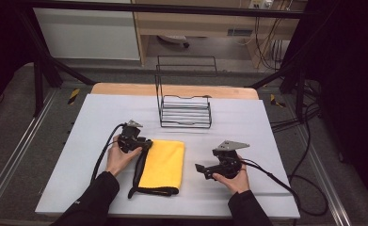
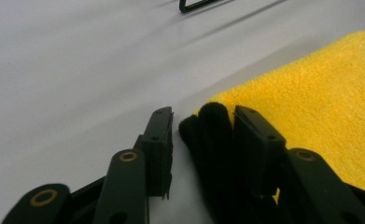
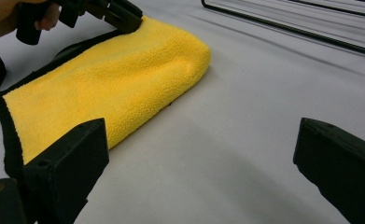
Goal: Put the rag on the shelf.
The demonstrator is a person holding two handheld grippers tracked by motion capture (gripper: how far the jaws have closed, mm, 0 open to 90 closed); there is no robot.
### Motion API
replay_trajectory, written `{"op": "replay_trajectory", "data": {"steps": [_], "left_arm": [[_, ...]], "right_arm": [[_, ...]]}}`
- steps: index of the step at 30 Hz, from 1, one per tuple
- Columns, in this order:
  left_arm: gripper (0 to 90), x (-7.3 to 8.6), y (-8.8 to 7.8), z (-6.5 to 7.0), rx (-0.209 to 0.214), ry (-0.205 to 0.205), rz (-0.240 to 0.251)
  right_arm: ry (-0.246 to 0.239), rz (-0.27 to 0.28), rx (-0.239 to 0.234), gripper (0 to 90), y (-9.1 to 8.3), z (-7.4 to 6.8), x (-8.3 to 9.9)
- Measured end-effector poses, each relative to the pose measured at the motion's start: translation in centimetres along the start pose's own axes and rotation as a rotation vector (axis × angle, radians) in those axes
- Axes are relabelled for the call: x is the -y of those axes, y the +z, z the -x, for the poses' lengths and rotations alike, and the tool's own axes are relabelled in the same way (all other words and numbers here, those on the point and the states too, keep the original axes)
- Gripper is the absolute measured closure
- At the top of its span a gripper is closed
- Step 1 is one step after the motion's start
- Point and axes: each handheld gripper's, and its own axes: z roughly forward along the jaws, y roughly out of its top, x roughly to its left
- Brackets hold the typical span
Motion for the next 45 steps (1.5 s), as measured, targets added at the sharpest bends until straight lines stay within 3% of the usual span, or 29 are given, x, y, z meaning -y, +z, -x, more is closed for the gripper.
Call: {"op": "replay_trajectory", "data": {"steps": [7,15,21,30,38,45], "left_arm": [[65.8,-0.1,0.1,0.3,0.002,0.012,-0.012],[73.6,-0.2,0.0,0.7,-0.009,0.042,-0.025],[74.3,-0.1,0.0,0.5,0.003,0.043,-0.023],[74.2,0.0,0.1,0.9,-0.022,0.073,-0.011],[74.1,0.0,0.1,0.8,-0.019,0.086,-0.011],[74.3,0.0,0.1,0.6,-0.003,0.075,-0.011]], "right_arm": [[0.009,0.003,-0.003,4.3,0.3,-0.1,-0.4],[0.033,0.028,0.009,10.2,2.0,-0.5,-2.2],[0.022,-0.004,0.035,25.5,5.2,-0.7,-3.8],[0.082,-0.063,0.086,45.9,9.5,0.0,-4.4],[0.129,-0.101,0.061,60.0,10.0,0.0,-4.0],[0.209,-0.117,0.020,72.4,10.5,-0.1,-4.0]]}}
